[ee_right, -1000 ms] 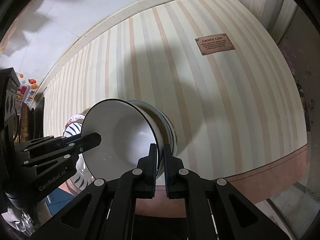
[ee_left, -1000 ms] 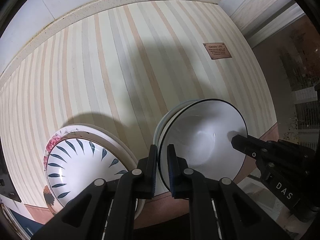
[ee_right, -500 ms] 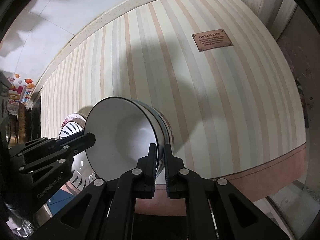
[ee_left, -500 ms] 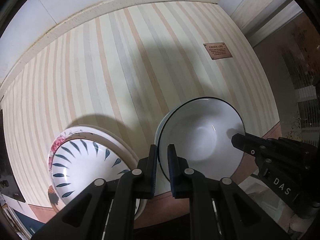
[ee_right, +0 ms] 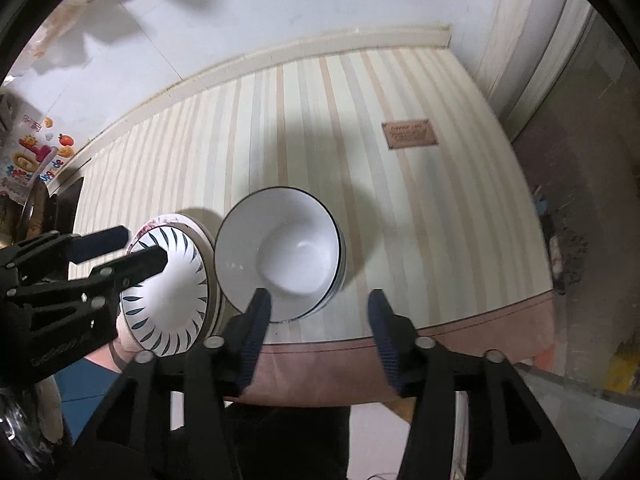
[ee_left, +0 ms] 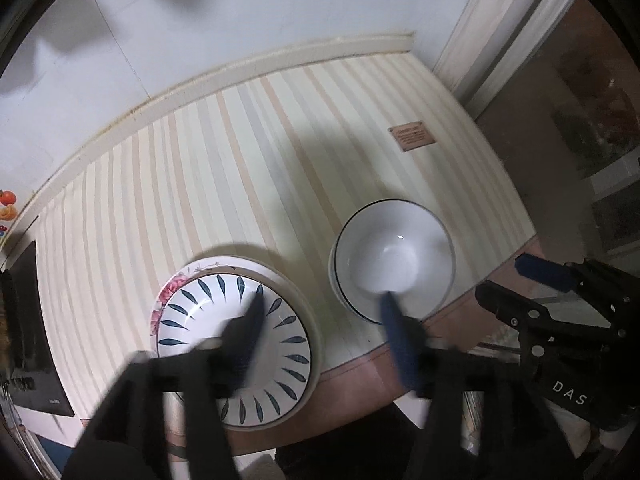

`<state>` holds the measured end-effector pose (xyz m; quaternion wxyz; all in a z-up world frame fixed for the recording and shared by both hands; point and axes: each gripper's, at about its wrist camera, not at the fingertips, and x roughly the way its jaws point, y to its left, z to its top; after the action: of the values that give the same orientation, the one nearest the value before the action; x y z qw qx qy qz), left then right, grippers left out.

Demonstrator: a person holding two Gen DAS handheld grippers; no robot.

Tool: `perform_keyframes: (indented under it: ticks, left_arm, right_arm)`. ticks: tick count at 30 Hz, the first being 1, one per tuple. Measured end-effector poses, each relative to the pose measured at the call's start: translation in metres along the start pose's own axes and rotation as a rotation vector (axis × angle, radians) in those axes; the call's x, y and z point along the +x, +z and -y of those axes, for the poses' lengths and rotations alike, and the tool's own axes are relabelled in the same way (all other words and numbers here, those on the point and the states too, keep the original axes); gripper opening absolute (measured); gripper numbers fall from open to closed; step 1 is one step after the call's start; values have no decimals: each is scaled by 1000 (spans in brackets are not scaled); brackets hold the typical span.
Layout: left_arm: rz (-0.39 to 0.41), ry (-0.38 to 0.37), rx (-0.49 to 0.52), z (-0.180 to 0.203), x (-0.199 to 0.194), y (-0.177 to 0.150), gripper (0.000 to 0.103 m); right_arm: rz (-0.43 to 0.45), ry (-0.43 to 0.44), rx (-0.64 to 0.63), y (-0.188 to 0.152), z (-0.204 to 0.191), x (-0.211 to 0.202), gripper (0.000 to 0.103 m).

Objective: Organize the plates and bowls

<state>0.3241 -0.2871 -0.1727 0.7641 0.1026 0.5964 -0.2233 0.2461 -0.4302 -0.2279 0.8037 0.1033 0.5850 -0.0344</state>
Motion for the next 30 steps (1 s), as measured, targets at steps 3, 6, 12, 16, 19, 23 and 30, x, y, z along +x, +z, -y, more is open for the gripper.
perform_keyframes:
  ticks: [3, 6, 12, 16, 19, 23, 30]
  left_arm:
    - [40, -1, 7, 1, -18, -5, 80]
    - [69, -19, 7, 0, -35, -11, 84]
    - [126, -55, 27, 5, -68, -25, 93]
    - [151, -77, 39, 10, -84, -33, 95]
    - [163, -98, 44, 12, -93, -36, 95]
    - [170, -116, 40, 12, -98, -36, 95]
    - [166, -118, 46, 13, -94, -29, 95]
  right_arm:
    - [35, -12, 10, -8, -1, -24, 76]
    - [66, -6, 27, -17, -1, -47, 82]
    - [132, -14, 44, -36, -6, -91, 86]
    - [175, -15, 55, -47, -8, -118, 88]
    - [206, -19, 57, -53, -10, -135, 89]
    - [227, -17, 65, -58, -10, -148, 89]
    - [218, -1, 83, -54, -5, -142, 90]
